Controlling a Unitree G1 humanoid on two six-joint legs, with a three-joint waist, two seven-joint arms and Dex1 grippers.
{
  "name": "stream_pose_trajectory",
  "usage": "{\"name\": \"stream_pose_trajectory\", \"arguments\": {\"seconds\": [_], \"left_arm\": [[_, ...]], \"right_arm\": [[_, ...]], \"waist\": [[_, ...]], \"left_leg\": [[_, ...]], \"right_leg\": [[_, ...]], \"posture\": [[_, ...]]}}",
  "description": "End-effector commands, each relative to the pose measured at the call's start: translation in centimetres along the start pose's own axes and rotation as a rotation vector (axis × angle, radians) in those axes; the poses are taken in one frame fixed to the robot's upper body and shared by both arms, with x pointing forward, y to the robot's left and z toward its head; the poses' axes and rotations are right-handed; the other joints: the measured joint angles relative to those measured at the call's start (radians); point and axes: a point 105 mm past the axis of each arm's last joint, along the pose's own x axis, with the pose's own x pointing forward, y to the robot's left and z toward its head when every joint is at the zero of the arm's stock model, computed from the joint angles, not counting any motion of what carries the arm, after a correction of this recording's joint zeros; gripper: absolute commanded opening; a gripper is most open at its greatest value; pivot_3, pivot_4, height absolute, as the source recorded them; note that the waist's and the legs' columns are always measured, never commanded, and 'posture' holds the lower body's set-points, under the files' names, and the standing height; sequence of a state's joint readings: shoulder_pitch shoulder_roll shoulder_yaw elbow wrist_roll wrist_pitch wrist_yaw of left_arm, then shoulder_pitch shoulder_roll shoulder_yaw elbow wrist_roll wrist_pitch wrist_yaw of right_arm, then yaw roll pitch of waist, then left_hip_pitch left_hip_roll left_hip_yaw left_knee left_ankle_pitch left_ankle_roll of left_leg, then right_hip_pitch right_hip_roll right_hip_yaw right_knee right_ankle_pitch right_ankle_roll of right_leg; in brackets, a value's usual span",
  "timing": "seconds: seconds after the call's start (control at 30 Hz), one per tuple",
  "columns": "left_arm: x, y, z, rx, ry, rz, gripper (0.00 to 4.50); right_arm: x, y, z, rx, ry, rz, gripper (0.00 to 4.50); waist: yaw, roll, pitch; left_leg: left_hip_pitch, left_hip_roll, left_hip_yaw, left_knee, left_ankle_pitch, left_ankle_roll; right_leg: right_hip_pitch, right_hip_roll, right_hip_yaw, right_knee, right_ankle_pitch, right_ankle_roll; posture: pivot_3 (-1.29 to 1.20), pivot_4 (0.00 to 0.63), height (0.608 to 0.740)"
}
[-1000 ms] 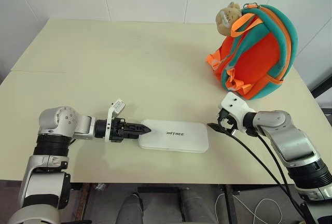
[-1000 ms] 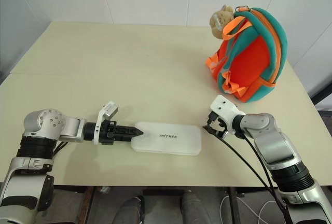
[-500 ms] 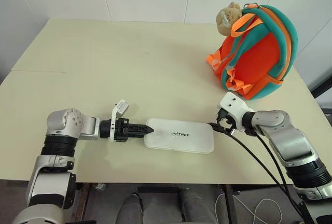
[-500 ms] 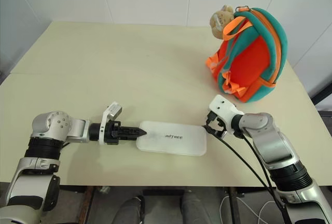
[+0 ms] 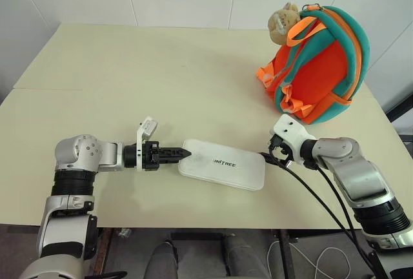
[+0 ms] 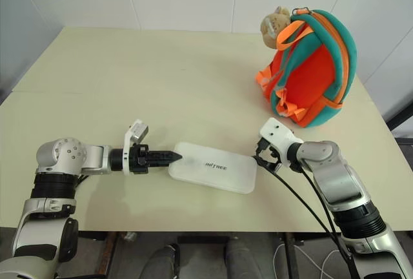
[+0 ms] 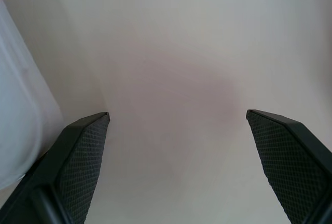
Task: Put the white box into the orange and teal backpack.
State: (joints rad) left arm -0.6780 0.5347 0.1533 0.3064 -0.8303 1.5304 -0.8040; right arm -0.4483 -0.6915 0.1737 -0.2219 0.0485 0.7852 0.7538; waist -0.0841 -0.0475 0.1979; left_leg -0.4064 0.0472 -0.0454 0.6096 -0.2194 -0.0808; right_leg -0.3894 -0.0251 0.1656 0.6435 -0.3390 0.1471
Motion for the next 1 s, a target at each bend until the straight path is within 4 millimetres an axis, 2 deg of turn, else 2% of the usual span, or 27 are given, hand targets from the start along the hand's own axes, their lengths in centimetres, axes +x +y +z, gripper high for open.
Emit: {"name": "stream_pose_trajectory", "arguments": {"seconds": [0.03,0.2,0.37,0.5,0.67,0.77,1.0], "left_arm": [[-0.1,-1.6,0.1,0.008,-0.024,-0.104,1.23],[-1.9,-2.6,0.8,0.015,-0.104,-0.148,1.22],[-3.0,-2.9,1.1,0.025,-0.153,-0.147,1.22],[-4.2,-3.3,1.8,0.040,-0.218,-0.159,1.22],[-5.7,-3.3,2.9,0.043,-0.342,-0.173,1.22],[-6.0,-3.5,3.1,0.040,-0.402,-0.202,1.22],[-5.8,-3.7,3.0,0.037,-0.458,-0.238,1.22]], "right_arm": [[0.1,0.8,0.4,0.014,-0.041,0.028,4.50],[-0.9,-1.7,-0.3,0.044,-0.040,-0.100,4.50],[-1.4,-2.9,-0.3,0.068,-0.055,-0.165,4.50],[-2.0,-4.7,-0.2,0.097,-0.074,-0.267,4.50],[-2.7,-7.2,0.8,0.152,-0.156,-0.418,4.50],[-3.3,-9.5,2.2,0.221,-0.256,-0.539,4.50],[-3.6,-11.7,4.9,0.295,-0.409,-0.600,4.50]], "waist": [[-0.001,0.000,0.000],[0.000,0.000,0.000],[0.003,0.000,0.000],[0.004,0.000,0.001],[-0.001,0.001,0.001],[0.001,0.001,0.001],[0.002,0.001,0.001]], "left_leg": [[0.000,0.000,0.000,0.000,0.000,0.000],[-0.001,0.000,0.000,-0.005,0.000,0.000],[-0.002,0.000,0.000,-0.005,0.000,-0.001],[-0.002,0.000,0.000,-0.007,0.000,-0.001],[-0.002,0.000,0.000,-0.009,0.000,-0.001],[-0.002,0.000,0.000,-0.009,0.000,-0.001],[-0.002,0.000,0.000,-0.011,0.000,-0.001]], "right_leg": [[0.000,0.000,0.000,0.000,0.000,0.000],[-0.003,0.000,0.000,0.000,0.000,0.000],[-0.003,-0.001,0.000,-0.002,0.000,0.000],[-0.003,-0.001,0.000,-0.003,0.000,0.000],[-0.004,-0.001,0.000,-0.004,0.000,0.000],[-0.004,-0.001,0.000,-0.004,0.000,0.000],[-0.004,-0.001,0.000,-0.006,0.000,0.000]], "posture": [[0.00,0.150,0.740],[0.00,0.150,0.740],[0.00,0.150,0.740],[0.00,0.150,0.740],[0.00,0.150,0.740],[0.00,0.150,0.740],[0.00,0.150,0.740]]}}
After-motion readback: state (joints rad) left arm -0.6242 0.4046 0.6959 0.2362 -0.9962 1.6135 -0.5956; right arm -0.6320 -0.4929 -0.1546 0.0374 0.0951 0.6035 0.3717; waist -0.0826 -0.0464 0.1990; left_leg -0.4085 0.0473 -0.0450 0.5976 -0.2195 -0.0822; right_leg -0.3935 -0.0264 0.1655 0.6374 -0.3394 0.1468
